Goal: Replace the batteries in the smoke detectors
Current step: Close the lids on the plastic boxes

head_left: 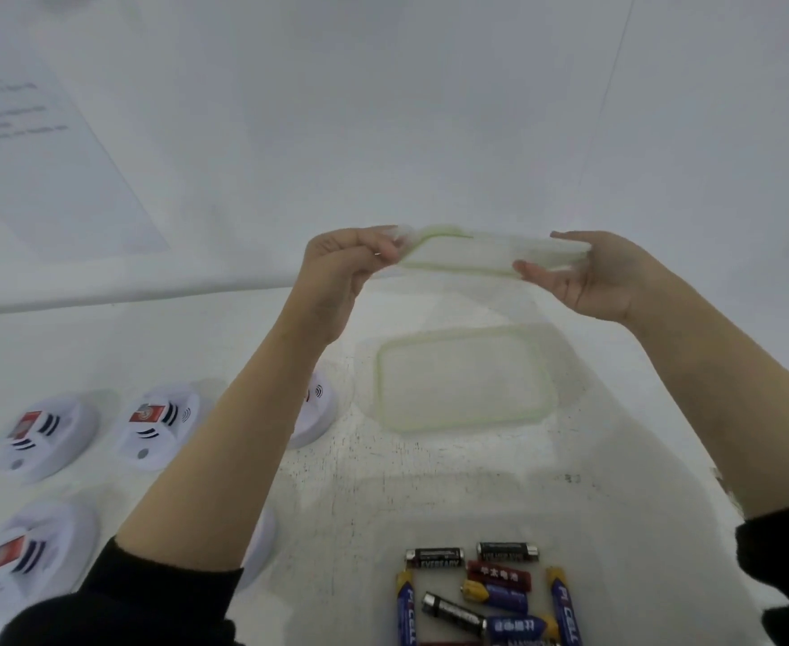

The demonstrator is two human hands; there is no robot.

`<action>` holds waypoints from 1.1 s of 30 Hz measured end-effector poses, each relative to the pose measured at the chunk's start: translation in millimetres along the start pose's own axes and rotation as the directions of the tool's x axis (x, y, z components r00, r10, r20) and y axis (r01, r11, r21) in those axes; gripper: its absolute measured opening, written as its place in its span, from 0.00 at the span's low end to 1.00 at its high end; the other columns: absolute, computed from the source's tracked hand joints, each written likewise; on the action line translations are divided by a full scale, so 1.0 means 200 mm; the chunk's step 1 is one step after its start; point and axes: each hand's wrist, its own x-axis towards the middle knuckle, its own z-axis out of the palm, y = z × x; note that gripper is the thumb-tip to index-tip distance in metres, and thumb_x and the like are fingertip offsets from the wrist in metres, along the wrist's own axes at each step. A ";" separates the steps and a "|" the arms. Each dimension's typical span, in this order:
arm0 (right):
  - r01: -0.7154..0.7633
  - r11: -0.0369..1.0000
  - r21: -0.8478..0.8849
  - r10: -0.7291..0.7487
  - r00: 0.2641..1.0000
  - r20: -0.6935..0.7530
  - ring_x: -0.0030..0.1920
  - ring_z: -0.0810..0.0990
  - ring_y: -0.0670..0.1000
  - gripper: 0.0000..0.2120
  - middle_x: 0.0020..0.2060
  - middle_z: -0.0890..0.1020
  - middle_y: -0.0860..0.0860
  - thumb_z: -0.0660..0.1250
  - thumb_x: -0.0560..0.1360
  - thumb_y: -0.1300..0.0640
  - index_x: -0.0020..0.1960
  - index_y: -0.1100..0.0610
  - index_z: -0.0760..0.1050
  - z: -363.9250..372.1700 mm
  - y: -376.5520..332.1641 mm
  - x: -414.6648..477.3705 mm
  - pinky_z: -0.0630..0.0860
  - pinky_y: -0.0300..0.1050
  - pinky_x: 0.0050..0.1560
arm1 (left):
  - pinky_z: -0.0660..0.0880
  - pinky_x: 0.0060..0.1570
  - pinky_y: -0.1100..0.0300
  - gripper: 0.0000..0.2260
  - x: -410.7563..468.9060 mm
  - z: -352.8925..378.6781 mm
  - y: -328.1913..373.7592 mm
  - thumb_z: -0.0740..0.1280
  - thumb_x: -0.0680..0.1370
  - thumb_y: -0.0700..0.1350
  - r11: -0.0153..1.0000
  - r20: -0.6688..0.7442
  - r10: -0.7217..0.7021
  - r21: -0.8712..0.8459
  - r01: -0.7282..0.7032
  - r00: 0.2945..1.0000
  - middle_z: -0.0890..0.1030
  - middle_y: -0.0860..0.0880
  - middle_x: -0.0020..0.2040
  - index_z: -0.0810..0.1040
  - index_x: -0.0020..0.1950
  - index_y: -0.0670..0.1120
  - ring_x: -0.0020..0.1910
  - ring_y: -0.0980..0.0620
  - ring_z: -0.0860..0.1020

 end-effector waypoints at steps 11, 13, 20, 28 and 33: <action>0.402 0.801 -0.443 -0.340 0.915 0.216 0.47 0.85 0.49 0.14 0.56 0.81 0.46 0.61 0.76 0.67 0.56 0.53 0.75 0.11 0.22 -0.53 0.79 0.37 0.50 | 0.80 0.39 0.60 0.06 -0.44 -0.05 0.19 0.70 0.75 0.42 0.966 -0.023 -0.254 0.033 0.255 0.967 0.82 0.46 0.41 0.80 0.42 0.39 0.41 0.49 0.81; 0.422 0.767 -0.483 -0.360 0.907 0.220 0.47 0.85 0.51 0.15 0.55 0.82 0.46 0.63 0.75 0.68 0.56 0.52 0.76 0.10 0.29 -0.64 0.80 0.39 0.51 | 0.80 0.35 0.61 0.09 -0.55 -0.05 0.21 0.69 0.75 0.41 0.933 -0.050 -0.311 0.175 0.315 0.949 0.81 0.44 0.39 0.79 0.46 0.33 0.33 0.52 0.80; 0.243 0.088 -0.966 -0.528 0.833 0.162 0.31 0.76 0.47 0.08 0.42 0.81 0.48 0.69 0.74 0.53 0.52 0.46 0.76 -0.03 0.59 -0.90 0.69 0.33 0.27 | 0.74 0.26 0.65 0.06 -0.93 -0.06 0.16 0.73 0.73 0.38 0.793 -0.103 -0.465 0.393 0.466 0.879 0.81 0.47 0.30 0.78 0.40 0.39 0.24 0.55 0.77; 0.143 -0.188 -0.972 -0.539 0.812 0.224 0.46 0.73 0.47 0.15 0.46 0.77 0.49 0.65 0.75 0.47 0.59 0.50 0.73 -0.19 0.83 -1.02 0.63 0.40 0.47 | 0.75 0.26 0.64 0.07 -1.17 -0.03 0.05 0.73 0.73 0.39 0.741 -0.141 -0.496 0.446 0.503 0.857 0.79 0.46 0.27 0.78 0.44 0.37 0.23 0.54 0.77; 0.132 -0.160 -0.978 -0.545 0.814 0.199 0.47 0.73 0.47 0.16 0.50 0.77 0.51 0.62 0.77 0.46 0.61 0.52 0.73 -0.23 0.88 -1.04 0.66 0.41 0.47 | 0.75 0.27 0.63 0.08 -1.19 -0.01 0.01 0.72 0.74 0.39 0.758 -0.160 -0.464 0.438 0.484 0.871 0.78 0.47 0.25 0.78 0.47 0.35 0.23 0.54 0.77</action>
